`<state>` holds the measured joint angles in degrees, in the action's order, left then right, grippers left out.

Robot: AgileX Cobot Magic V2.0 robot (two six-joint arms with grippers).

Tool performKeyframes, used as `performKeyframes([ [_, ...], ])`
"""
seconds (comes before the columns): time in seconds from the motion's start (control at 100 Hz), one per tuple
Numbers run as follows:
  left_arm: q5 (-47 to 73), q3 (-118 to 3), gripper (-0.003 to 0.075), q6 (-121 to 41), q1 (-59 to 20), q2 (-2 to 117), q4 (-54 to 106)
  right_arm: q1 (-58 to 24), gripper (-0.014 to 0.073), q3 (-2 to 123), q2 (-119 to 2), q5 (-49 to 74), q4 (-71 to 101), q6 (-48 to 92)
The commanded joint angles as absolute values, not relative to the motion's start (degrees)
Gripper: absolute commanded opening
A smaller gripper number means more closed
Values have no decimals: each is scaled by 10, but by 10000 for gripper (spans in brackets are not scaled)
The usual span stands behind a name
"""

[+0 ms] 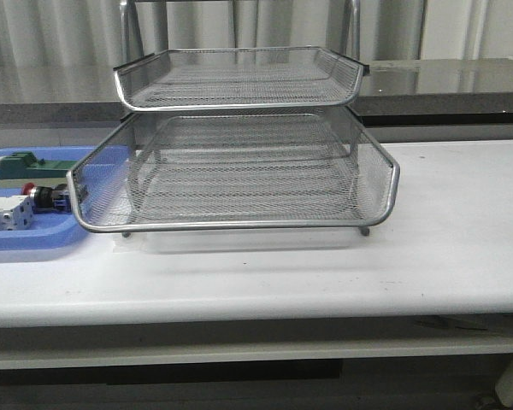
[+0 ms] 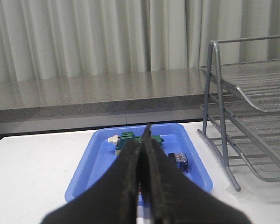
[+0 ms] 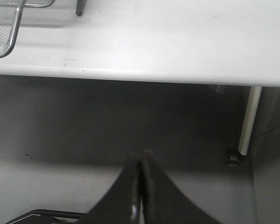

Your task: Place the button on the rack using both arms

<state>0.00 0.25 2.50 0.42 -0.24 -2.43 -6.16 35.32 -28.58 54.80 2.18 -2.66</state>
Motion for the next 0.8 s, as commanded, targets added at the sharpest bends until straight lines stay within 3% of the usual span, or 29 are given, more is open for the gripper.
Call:
performKeyframes([
  [0.0,-51,22,-20,31,6,-21,-18,-61,-66,368,-287,514,16,-26],
  [0.24,-69,9,-20,31,6,-19,0,-61,-66,368,-287,514,16,-26],
  [0.43,37,-66,-20,31,6,32,30,-61,-66,368,-287,514,16,-26],
  [0.79,166,-302,-20,24,6,339,24,-61,-66,368,-287,514,16,-26],
])
